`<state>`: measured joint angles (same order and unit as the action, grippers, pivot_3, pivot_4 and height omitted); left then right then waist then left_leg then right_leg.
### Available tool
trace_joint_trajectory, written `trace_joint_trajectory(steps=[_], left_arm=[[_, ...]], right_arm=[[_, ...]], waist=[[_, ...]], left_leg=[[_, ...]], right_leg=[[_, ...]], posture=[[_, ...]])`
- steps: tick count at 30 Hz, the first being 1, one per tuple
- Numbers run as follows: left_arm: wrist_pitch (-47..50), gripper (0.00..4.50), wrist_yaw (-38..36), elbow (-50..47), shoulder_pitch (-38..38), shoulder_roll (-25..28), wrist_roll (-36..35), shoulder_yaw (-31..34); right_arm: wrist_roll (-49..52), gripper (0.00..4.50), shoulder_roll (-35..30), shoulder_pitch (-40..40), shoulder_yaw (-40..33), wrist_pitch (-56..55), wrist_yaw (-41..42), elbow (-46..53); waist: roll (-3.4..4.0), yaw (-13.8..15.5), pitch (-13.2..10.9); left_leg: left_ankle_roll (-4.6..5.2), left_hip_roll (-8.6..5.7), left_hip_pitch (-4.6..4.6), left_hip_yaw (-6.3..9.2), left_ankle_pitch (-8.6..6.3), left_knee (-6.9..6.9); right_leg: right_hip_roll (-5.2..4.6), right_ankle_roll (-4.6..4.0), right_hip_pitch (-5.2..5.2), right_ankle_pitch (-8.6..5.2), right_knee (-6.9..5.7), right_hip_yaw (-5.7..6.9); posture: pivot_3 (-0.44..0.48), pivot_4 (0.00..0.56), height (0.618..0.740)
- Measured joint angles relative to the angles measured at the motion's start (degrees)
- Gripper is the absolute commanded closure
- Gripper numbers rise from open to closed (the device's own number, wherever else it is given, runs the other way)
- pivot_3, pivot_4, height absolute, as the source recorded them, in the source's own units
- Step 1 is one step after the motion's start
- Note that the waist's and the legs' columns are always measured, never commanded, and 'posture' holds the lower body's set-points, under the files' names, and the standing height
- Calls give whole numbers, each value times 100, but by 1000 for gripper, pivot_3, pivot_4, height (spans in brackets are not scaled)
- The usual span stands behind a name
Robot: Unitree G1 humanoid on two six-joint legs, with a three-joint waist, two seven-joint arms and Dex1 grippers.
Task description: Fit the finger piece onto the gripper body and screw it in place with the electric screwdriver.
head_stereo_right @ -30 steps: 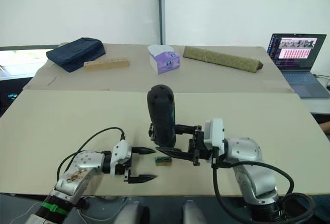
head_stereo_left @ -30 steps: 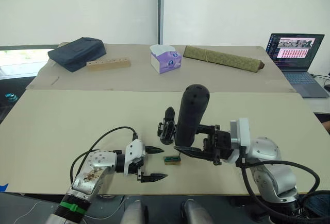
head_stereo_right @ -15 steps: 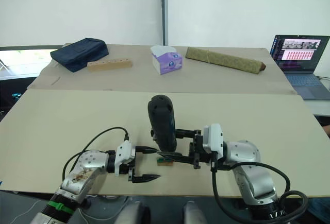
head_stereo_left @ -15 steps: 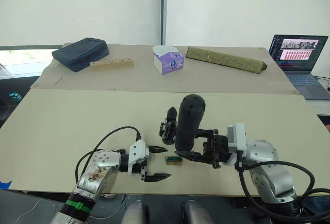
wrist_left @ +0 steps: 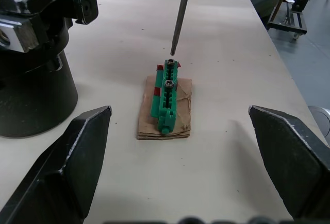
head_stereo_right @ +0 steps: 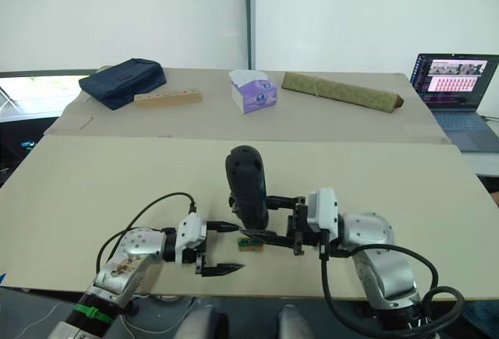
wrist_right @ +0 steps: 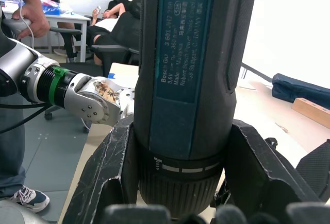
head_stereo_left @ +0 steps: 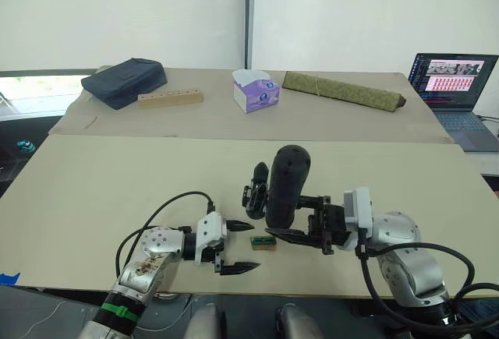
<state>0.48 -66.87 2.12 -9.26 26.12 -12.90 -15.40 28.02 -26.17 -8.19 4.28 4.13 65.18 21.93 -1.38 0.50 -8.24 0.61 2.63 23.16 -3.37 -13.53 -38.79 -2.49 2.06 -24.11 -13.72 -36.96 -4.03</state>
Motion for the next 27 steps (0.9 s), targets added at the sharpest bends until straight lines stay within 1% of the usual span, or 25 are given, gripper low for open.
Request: trace_joint_trajectory(steps=[15, 27], left_arm=[[317, 0, 68, -163, -9, 17, 4, -38], [340, 0, 77, -177, -8, 19, 4, -44]], right_arm=[[0, 2579, -38, 0, 69, 0, -48, 0], [-9, 2579, -72, 0, 73, 0, -81, 0]], waist=[[0, 5, 0], [0, 4, 0]], left_leg=[[0, 0, 1, 0, 0, 1], [0, 1, 1, 0, 0, 1]], right_leg=[[0, 0, -1, 0, 2, 0], [0, 0, -1, 0, 3, 0]], posture=[[0, 150, 740], [0, 150, 740]])
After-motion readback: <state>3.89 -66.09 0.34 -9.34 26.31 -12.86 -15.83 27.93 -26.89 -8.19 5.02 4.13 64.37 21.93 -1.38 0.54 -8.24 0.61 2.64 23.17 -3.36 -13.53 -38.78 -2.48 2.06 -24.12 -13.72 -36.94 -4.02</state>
